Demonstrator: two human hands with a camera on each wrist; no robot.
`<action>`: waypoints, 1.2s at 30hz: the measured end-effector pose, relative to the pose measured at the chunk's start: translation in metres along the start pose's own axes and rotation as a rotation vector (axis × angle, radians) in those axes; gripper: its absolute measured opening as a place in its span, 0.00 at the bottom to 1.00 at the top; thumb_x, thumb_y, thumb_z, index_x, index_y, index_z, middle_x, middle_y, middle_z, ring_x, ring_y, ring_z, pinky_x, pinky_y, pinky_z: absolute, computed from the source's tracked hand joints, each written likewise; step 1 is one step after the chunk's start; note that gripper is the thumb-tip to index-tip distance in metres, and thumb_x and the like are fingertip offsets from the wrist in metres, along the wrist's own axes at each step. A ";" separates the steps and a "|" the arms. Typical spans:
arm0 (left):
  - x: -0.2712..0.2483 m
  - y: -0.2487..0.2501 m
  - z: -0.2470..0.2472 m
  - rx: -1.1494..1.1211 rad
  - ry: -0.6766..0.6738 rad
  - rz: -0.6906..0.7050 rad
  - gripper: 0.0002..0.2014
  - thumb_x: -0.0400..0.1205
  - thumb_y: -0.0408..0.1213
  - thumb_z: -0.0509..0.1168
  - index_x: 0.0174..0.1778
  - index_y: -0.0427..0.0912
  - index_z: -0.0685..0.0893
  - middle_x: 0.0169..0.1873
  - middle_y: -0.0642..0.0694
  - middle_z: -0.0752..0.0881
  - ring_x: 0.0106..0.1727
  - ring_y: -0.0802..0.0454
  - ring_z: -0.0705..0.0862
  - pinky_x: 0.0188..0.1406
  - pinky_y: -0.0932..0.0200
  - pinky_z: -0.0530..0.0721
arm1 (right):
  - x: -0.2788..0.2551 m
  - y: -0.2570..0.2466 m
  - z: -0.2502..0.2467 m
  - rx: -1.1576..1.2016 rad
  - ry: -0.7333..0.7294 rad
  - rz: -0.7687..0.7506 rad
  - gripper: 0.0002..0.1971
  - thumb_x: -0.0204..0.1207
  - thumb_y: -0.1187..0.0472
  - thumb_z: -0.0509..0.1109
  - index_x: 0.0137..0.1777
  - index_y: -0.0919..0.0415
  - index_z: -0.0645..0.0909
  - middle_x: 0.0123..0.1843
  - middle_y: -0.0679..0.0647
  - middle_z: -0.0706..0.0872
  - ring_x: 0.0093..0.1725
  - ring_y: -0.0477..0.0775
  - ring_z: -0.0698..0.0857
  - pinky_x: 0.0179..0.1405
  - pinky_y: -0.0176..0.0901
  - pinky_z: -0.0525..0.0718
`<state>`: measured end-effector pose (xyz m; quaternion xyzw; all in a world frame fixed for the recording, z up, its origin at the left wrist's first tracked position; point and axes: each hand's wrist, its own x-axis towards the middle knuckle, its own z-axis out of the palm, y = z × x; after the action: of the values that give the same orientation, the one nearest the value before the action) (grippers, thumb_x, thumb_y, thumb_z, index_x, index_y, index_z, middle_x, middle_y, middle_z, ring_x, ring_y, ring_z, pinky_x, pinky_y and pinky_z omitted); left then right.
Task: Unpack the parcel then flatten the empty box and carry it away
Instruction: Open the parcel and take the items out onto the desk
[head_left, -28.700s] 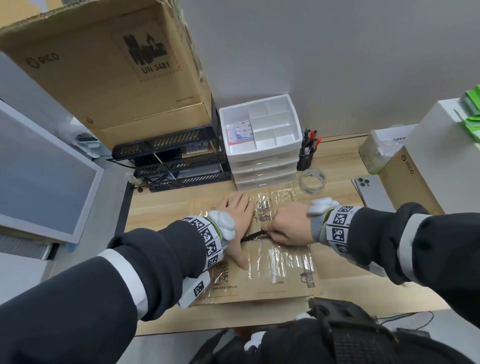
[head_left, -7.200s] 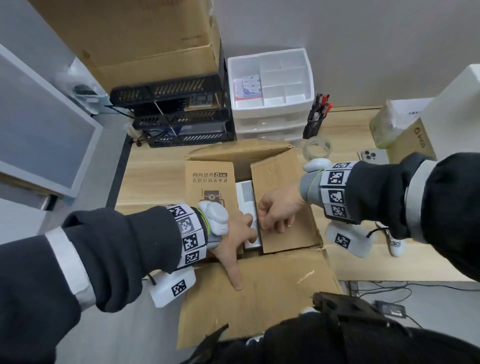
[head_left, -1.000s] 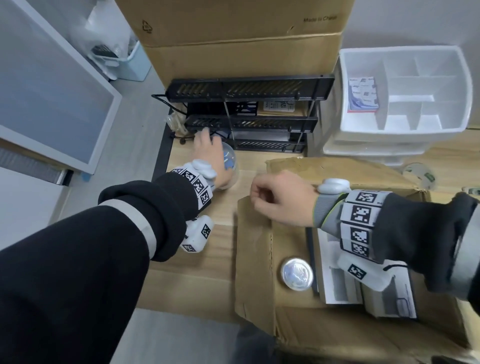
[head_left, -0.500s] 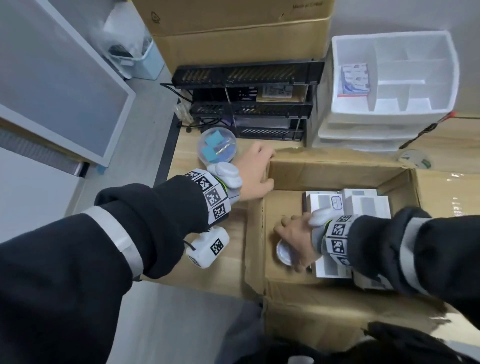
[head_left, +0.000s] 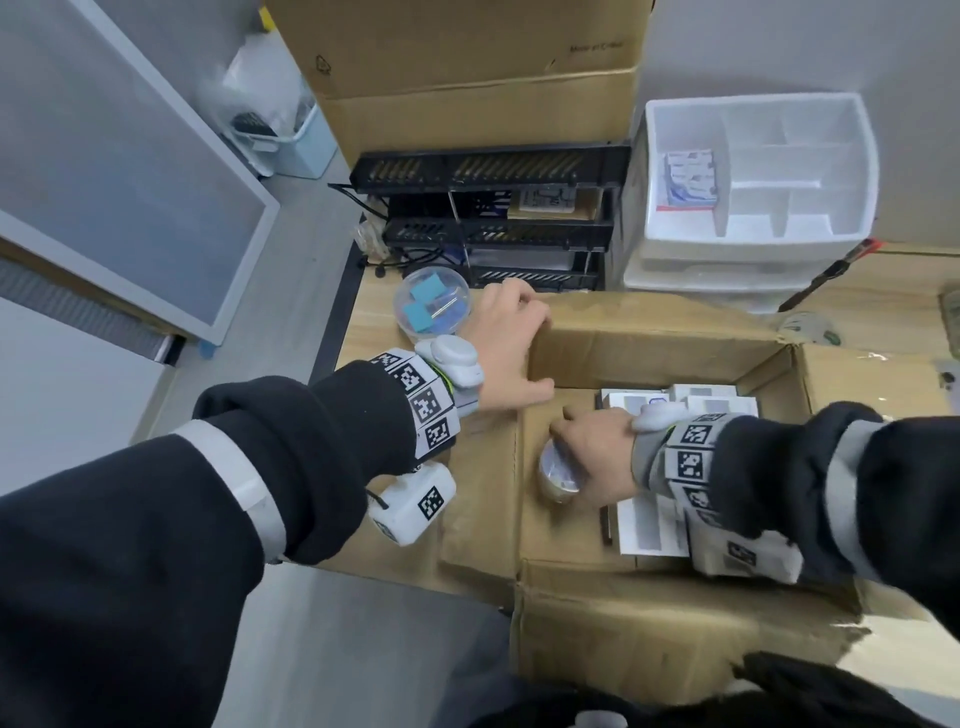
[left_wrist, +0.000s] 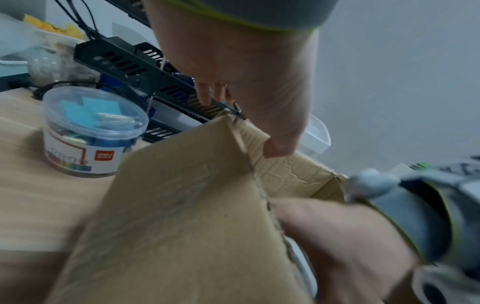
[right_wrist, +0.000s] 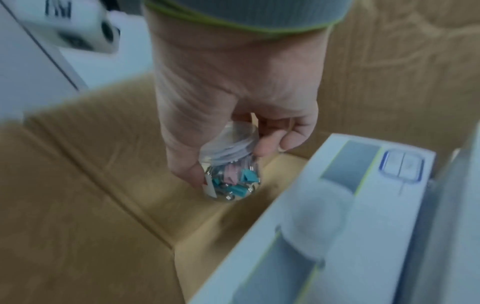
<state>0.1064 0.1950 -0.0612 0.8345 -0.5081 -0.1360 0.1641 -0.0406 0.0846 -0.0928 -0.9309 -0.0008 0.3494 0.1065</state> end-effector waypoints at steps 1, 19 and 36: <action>-0.001 0.006 -0.006 0.005 0.009 0.062 0.29 0.64 0.52 0.71 0.59 0.42 0.80 0.61 0.46 0.73 0.61 0.47 0.70 0.56 0.45 0.80 | -0.005 0.005 -0.012 0.048 0.032 0.003 0.36 0.56 0.38 0.79 0.60 0.57 0.76 0.53 0.51 0.74 0.46 0.56 0.84 0.47 0.52 0.88; 0.026 0.019 -0.049 0.121 -0.144 0.151 0.40 0.65 0.64 0.73 0.69 0.46 0.73 0.54 0.51 0.74 0.45 0.53 0.80 0.43 0.50 0.85 | -0.029 0.058 -0.095 0.815 0.407 -0.051 0.31 0.60 0.66 0.81 0.61 0.54 0.71 0.50 0.49 0.84 0.42 0.48 0.85 0.49 0.46 0.88; 0.041 -0.140 -0.034 0.205 -0.014 -0.534 0.35 0.63 0.63 0.68 0.56 0.40 0.70 0.54 0.38 0.74 0.49 0.37 0.81 0.44 0.47 0.82 | 0.016 0.049 -0.026 0.751 -0.079 -0.062 0.07 0.59 0.53 0.65 0.37 0.45 0.82 0.43 0.46 0.89 0.44 0.53 0.87 0.56 0.59 0.89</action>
<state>0.2502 0.2232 -0.0907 0.9501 -0.2824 -0.1284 0.0338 -0.0146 0.0331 -0.0938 -0.8125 0.0952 0.3575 0.4506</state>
